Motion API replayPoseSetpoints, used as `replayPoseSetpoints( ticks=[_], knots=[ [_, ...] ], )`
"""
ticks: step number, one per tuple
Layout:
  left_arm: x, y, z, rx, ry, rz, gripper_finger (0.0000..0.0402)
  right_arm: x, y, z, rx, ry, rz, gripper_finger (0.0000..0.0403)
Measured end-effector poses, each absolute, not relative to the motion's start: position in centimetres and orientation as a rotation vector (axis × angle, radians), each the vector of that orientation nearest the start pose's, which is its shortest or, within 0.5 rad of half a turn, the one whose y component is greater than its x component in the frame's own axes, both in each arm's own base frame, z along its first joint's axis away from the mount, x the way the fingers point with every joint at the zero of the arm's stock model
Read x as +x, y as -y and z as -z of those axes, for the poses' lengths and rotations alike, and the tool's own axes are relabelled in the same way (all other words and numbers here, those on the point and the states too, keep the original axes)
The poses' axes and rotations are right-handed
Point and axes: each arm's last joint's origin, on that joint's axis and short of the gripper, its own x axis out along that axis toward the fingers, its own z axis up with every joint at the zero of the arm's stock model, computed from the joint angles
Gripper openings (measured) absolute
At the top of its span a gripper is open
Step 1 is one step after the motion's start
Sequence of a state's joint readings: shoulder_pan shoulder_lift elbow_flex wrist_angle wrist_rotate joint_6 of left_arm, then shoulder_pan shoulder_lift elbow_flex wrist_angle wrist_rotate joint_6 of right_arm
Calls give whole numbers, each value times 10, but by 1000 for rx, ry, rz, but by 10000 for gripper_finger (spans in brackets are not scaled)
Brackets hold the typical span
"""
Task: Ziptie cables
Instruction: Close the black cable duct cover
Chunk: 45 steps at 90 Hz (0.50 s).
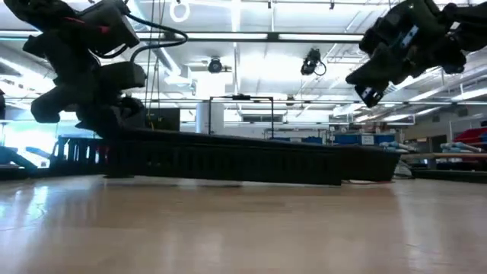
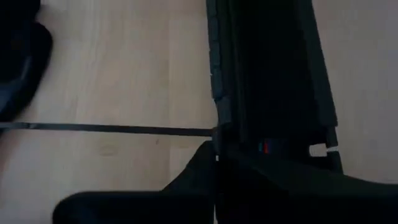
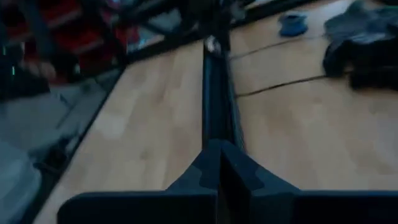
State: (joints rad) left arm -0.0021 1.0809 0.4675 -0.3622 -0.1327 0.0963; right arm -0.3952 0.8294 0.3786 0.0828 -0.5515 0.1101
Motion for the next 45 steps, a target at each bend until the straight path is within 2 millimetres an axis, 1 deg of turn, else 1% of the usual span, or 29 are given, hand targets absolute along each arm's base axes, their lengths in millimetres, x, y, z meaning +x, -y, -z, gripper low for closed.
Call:
replayPoseSetpoints(
  ticks=[11,23,31,34,38,45],
  knots=[
    [185,-4,-165,139,-980,-89,0,178,36,-203,119,-393,-179,9],
    [185,-4,-165,105,-976,-111,0,184,16,-200,-214,-422,-140,22],
    [185,-4,-165,59,-969,-135,0,187,2,-202,-392,-383,-145,27],
    [185,-4,-165,39,-966,-146,0,189,-3,-204,-420,-357,-160,27],
    [185,-4,-165,21,-962,-155,0,192,-8,-206,-414,-321,-174,27],
    [186,-4,-166,15,-952,-158,0,198,-11,-205,-387,-301,-123,25]
  ],
)
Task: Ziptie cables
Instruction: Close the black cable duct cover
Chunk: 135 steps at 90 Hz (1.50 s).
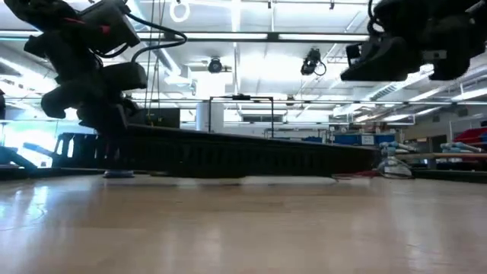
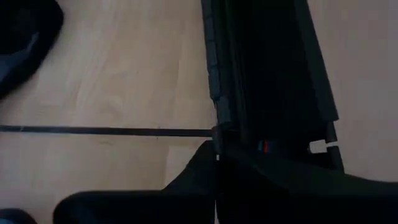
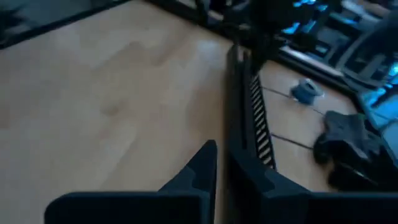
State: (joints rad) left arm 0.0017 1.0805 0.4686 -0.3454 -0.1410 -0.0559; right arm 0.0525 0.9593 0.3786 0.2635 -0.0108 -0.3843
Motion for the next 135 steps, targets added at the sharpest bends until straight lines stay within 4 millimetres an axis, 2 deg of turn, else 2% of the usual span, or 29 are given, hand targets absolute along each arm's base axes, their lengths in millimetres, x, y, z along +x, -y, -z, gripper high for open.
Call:
replayPoseSetpoints(
  ticks=[12,22,30,40,51,63,75,95,111,120,130,135],
  knots=[
    [188,-4,-167,10,-933,-159,0,203,-3,-192,-482,-421,21,33],
    [188,-4,-167,4,-932,-158,0,209,1,-188,-520,-470,80,60],
    [188,-4,-167,-23,-932,-157,0,215,4,-197,-439,-544,147,92],
    [187,-3,-167,-27,-936,-152,0,220,8,-211,-267,-719,208,140],
    [187,-3,-167,-24,-936,-150,0,226,6,-220,-175,-811,156,189],
    [187,-3,-167,-6,-938,-142,0,230,5,-206,-175,-883,134,220],
    [187,-3,-167,6,-940,-135,0,234,12,-190,-205,-959,172,228],
    [187,-3,-167,22,-945,-112,0,240,18,-175,-191,-1022,152,210],
    [187,-3,-167,22,-947,-112,0,248,18,-164,-160,-1032,103,171],
    [187,-3,-167,23,-946,-113,0,252,18,-159,-180,-1040,91,128],
    [187,-3,-167,23,-947,-114,0,251,19,-158,-233,-1065,106,39],
    [187,-3,-167,26,-947,-120,0,252,20,-160,-258,-1070,96,17]
  ],
)
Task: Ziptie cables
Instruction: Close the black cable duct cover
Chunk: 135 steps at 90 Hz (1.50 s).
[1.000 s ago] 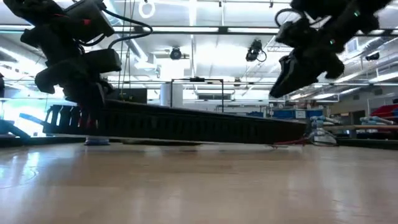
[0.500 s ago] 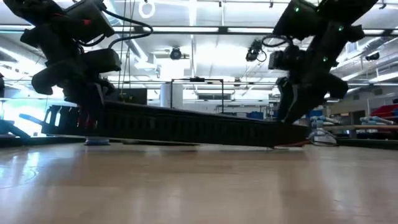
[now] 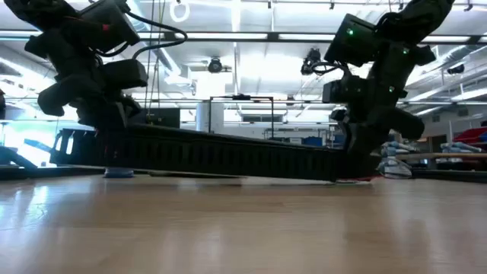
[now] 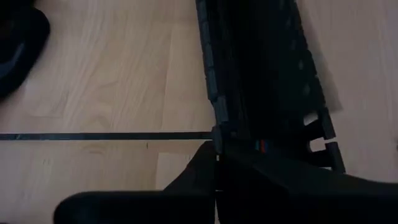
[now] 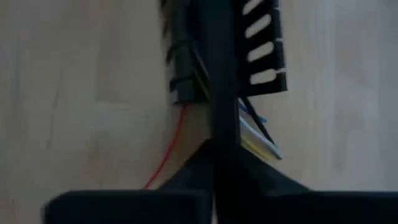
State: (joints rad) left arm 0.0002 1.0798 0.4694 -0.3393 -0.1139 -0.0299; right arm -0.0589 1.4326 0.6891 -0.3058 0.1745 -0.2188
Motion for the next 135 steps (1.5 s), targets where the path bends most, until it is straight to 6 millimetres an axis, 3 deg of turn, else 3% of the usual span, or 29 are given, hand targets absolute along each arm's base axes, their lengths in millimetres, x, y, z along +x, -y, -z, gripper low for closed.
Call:
replayPoseSetpoints(
  ticks=[26,46,64,79,91,99,111,135],
  knots=[
    [186,-4,-166,38,-953,-140,0,253,22,-196,-302,-1090,112,12],
    [185,-5,-166,79,-968,-151,0,230,26,-219,-285,-1142,106,12],
    [186,-6,-166,190,-965,-152,0,206,45,-242,-64,-1042,22,12],
    [188,-7,-168,274,-940,-132,0,188,63,-253,263,-897,-248,12],
    [192,-5,-171,342,-897,-101,0,183,75,-245,574,-823,-475,12],
    [194,-5,-173,346,-869,-92,0,183,80,-229,688,-868,-516,12],
    [194,-4,-173,339,-868,-80,4,183,83,-205,755,-974,-540,12],
    [194,-3,-173,354,-865,-100,19,191,87,-184,806,-1044,-572,12]
  ],
)
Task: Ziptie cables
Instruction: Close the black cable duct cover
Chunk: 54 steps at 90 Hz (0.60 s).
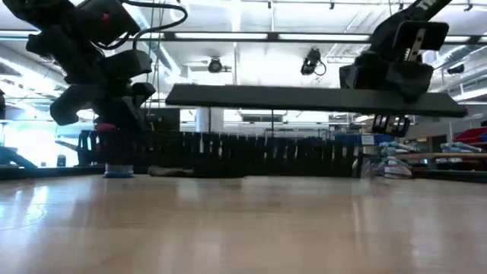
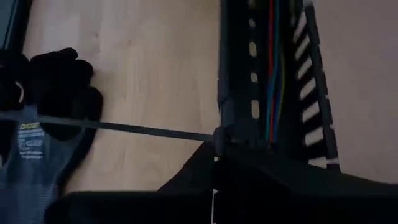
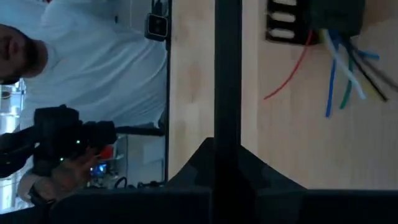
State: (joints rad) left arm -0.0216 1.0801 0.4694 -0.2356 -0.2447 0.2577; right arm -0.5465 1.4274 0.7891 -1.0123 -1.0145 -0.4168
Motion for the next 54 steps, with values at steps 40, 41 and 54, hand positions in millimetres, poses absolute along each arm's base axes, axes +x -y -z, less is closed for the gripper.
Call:
replayPoseSetpoints(
  ticks=[40,41,54],
  knots=[
    [195,-3,-174,326,-853,-110,104,194,88,-177,831,-1069,-579,12],
    [195,-3,-174,324,-853,-111,107,194,88,-177,830,-1068,-579,12],
    [201,-3,-179,278,-767,-138,147,195,89,-177,819,-1059,-579,12]
  ],
)
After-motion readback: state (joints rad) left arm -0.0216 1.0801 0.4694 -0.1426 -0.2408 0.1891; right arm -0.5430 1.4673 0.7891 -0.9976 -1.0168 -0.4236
